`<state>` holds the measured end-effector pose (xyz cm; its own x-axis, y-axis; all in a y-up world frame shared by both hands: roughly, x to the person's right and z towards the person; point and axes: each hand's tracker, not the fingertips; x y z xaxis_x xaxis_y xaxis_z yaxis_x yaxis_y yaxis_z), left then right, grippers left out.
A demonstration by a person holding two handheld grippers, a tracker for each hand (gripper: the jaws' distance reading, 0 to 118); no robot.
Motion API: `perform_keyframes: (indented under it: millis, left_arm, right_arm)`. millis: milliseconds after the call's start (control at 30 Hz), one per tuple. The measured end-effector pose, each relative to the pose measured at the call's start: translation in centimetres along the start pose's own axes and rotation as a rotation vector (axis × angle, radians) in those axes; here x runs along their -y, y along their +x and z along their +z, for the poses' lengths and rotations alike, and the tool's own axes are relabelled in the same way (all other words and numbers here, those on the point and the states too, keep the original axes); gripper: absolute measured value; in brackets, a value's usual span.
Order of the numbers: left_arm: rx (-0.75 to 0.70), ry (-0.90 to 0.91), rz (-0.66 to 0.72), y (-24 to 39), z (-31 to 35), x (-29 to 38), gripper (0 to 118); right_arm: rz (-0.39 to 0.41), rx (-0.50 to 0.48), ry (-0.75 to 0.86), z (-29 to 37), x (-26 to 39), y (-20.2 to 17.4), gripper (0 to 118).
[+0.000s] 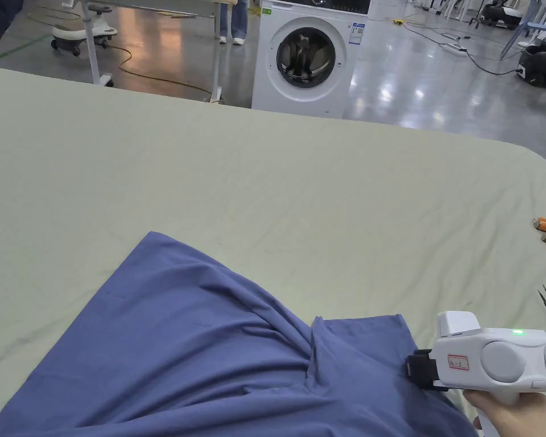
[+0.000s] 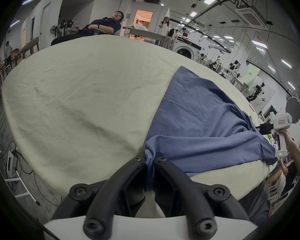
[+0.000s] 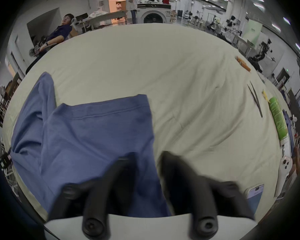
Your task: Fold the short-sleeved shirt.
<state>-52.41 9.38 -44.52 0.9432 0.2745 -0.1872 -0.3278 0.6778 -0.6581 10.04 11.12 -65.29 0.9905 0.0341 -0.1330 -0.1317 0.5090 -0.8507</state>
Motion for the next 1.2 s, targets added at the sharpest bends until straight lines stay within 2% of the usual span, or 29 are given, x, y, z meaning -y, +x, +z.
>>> perform_keyframes:
  millis: [33, 100, 233, 300, 433, 533, 633, 700, 800, 833, 900, 967, 1067, 1200]
  left_arm:
    - [-0.004, 0.001, 0.000, 0.3, 0.1, 0.0, 5]
    - [-0.019, 0.001, -0.020, 0.9, 0.3, -0.2, 5]
    - [-0.038, 0.034, -0.120, 2.5, 2.2, -1.7, 2]
    - [-0.029, 0.120, -0.137, 3.1, 4.5, -3.1, 2]
    - [0.083, 0.335, -0.087, 4.6, 10.2, -8.5, 2]
    - [0.117, 0.464, -0.215, 8.4, 14.2, -13.8, 2]
    - [0.279, 0.561, -0.271, 11.2, 17.0, -19.0, 2]
    - [0.287, 0.588, -0.321, 13.1, 18.6, -22.3, 2]
    - [0.226, 0.664, -0.451, 16.3, 21.2, -27.1, 2]
    - [0.213, 0.688, -0.455, 17.0, 22.0, -28.6, 2]
    - [0.277, 0.724, -0.439, 17.5, 22.7, -31.4, 2]
    - [0.287, 0.728, -0.413, 18.2, 23.3, -34.4, 2]
    - [0.198, 0.771, -0.402, 19.2, 24.2, -38.0, 2]
    - [0.192, 0.773, -0.334, 19.6, 24.0, -41.8, 2]
  right_arm:
    - [0.034, 0.011, 0.019, 0.5, 0.2, -0.2, 0]
    - [0.050, 0.009, 0.033, 0.8, 0.6, -0.3, 0]
    - [0.031, -0.010, 0.177, 4.6, 1.2, 0.2, 0]
    - [0.023, -0.071, 0.253, 7.9, 1.1, 0.6, 0]
    - [0.027, -0.050, 0.473, 16.2, 0.3, 1.3, 0]
    - [0.011, -0.013, 0.647, 22.4, -0.9, 2.3, 0]
    - [-0.039, 0.024, 0.818, 28.2, -1.8, 3.0, 0]
    - [-0.052, 0.052, 0.883, 31.2, -2.8, 3.8, 0]
    - [-0.067, 0.083, 0.964, 35.4, -5.2, 5.1, 0]
    - [-0.080, 0.092, 0.990, 36.9, -6.2, 5.5, 0]
    - [-0.104, 0.090, 1.052, 39.4, -8.1, 5.8, 0]
    - [-0.056, 0.126, 1.090, 41.7, -10.9, 5.7, 0]
    - [-0.082, 0.089, 1.106, 44.6, -15.3, 5.8, 0]
    - [-0.096, 0.072, 1.141, 47.0, -20.3, 5.5, 0]
